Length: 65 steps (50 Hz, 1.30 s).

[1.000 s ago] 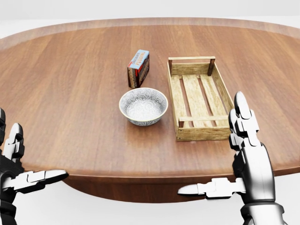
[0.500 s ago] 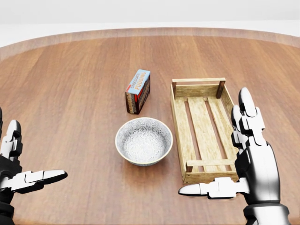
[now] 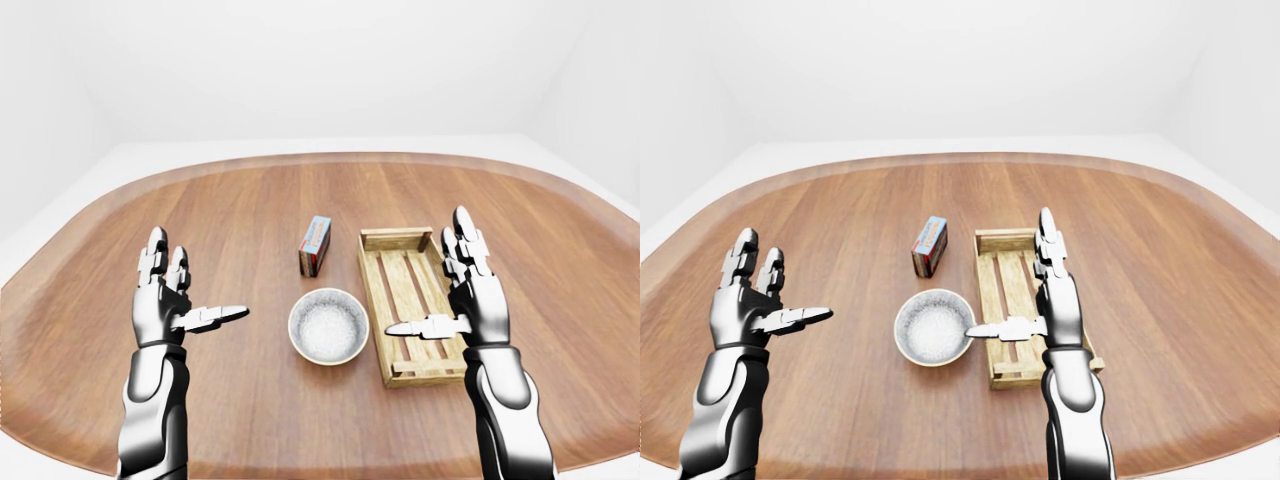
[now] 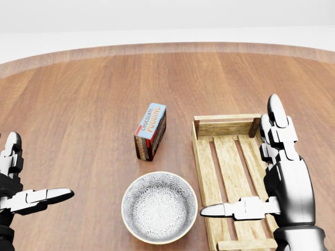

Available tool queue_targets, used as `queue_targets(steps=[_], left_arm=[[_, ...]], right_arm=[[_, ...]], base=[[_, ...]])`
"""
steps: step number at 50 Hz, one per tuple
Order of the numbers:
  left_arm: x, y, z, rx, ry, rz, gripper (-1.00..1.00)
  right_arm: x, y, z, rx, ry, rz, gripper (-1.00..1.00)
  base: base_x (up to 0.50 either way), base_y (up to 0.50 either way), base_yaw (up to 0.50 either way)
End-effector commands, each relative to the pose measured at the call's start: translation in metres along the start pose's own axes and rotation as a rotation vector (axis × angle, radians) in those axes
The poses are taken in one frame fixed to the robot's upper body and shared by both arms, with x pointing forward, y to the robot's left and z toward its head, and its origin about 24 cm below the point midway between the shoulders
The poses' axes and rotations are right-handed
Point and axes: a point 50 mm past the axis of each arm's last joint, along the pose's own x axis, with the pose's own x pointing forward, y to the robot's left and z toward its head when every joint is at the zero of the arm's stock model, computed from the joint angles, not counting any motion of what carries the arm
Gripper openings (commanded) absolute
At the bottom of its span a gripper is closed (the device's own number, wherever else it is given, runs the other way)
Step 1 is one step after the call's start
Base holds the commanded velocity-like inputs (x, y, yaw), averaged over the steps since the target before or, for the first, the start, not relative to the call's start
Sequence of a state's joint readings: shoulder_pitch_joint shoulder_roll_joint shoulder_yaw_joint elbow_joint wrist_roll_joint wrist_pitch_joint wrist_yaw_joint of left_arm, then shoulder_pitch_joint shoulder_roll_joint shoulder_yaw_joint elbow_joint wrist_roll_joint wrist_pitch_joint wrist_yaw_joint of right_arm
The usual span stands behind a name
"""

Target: Pick up the bowl on the left and put it in the tray.

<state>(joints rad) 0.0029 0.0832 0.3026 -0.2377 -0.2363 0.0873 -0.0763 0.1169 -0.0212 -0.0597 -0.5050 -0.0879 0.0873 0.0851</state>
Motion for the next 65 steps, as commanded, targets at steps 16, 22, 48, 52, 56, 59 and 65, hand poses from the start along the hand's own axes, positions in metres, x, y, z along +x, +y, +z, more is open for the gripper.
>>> queue_targets(steps=[16, 22, 48, 52, 56, 59, 65], left_arm=[[-0.012, 0.001, -0.002, 0.026, 0.014, -0.002, 1.0], [-0.013, 0.001, 0.001, 0.024, 0.004, -0.004, 1.0], [-0.013, 0.0, 0.001, 0.021, 0.004, -0.01, 1.0], [-0.014, -0.001, 0.003, 0.021, -0.005, -0.012, 1.0], [-0.015, -0.001, 0.004, 0.022, -0.01, -0.014, 1.0], [-0.014, 0.0, 0.004, 0.02, -0.007, -0.012, 1.0], [-0.014, -0.001, 0.003, 0.019, -0.005, -0.014, 1.0]], right_arm=[[-0.005, 0.0, 0.003, 0.021, -0.004, -0.031, 1.0], [-0.001, 0.007, 0.014, -0.043, -0.057, 0.009, 1.0], [0.002, 0.066, 0.032, -0.232, -0.152, 0.26, 1.0], [-0.001, 0.074, 0.023, -0.254, -0.115, 0.291, 1.0], [-0.003, 0.081, 0.011, -0.299, -0.069, 0.326, 1.0], [-0.004, 0.085, 0.005, -0.319, -0.047, 0.348, 1.0], [-0.008, 0.092, -0.003, -0.377, -0.016, 0.413, 1.0]], base=[[0.45, -0.01, 0.0], [0.0, 0.0, 0.0], [0.0, 0.0, 0.0], [0.0, 0.0, 0.0], [0.0, 0.0, 0.0], [0.0, 0.0, 0.0], [0.0, 0.0, 0.0]])
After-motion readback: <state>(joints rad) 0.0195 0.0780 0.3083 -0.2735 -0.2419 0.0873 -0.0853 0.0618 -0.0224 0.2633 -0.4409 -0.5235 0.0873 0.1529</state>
